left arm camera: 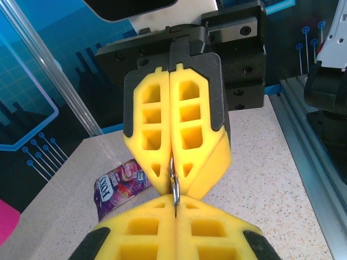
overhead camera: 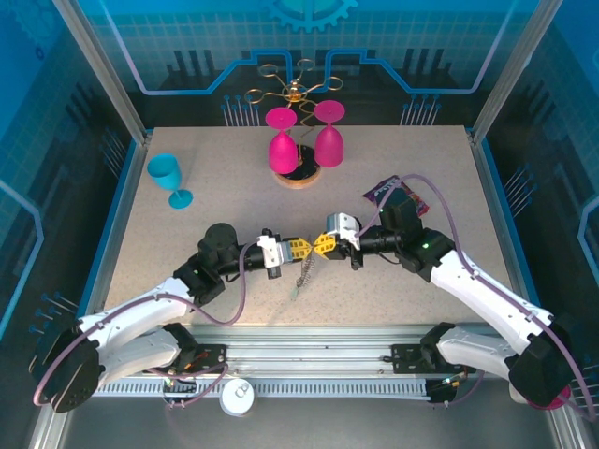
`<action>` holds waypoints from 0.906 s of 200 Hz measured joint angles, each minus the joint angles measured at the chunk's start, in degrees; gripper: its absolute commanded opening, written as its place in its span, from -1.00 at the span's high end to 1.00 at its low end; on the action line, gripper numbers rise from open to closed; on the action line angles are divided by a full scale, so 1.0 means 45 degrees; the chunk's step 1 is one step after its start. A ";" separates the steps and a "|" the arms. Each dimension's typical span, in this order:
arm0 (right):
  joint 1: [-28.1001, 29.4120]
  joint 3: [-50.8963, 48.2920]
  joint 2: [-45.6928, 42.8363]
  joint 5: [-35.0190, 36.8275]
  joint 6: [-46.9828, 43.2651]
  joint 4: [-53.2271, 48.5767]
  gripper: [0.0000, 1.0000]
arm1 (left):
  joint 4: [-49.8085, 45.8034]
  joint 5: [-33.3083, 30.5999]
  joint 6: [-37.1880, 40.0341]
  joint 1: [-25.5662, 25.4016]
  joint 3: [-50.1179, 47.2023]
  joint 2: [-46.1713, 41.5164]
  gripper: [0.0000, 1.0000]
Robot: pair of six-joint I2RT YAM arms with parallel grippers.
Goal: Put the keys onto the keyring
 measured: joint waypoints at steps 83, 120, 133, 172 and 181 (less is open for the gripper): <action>0.1477 0.3385 0.1282 0.3245 -0.2424 -0.4546 1.00 | -0.2749 -0.0515 0.0865 0.0010 0.1039 0.0058 0.65; 0.2652 0.4925 0.2424 0.5683 -0.3303 -0.6470 1.00 | -0.4187 -0.1039 0.1336 -0.0029 0.1355 0.0058 0.47; 0.2793 0.5061 0.2550 0.6042 -0.3293 -0.6601 1.00 | -0.4269 -0.1175 0.1282 -0.0044 0.1360 0.0058 0.42; 0.2735 0.5051 0.2531 0.6266 -0.2467 -0.6436 1.00 | -0.3269 -0.1540 0.0908 -0.0044 0.1117 -0.0029 0.56; 0.2735 0.4998 0.2526 0.6309 -0.2297 -0.6382 1.00 | -0.3104 -0.1603 0.0806 -0.0044 0.1020 -0.0029 0.67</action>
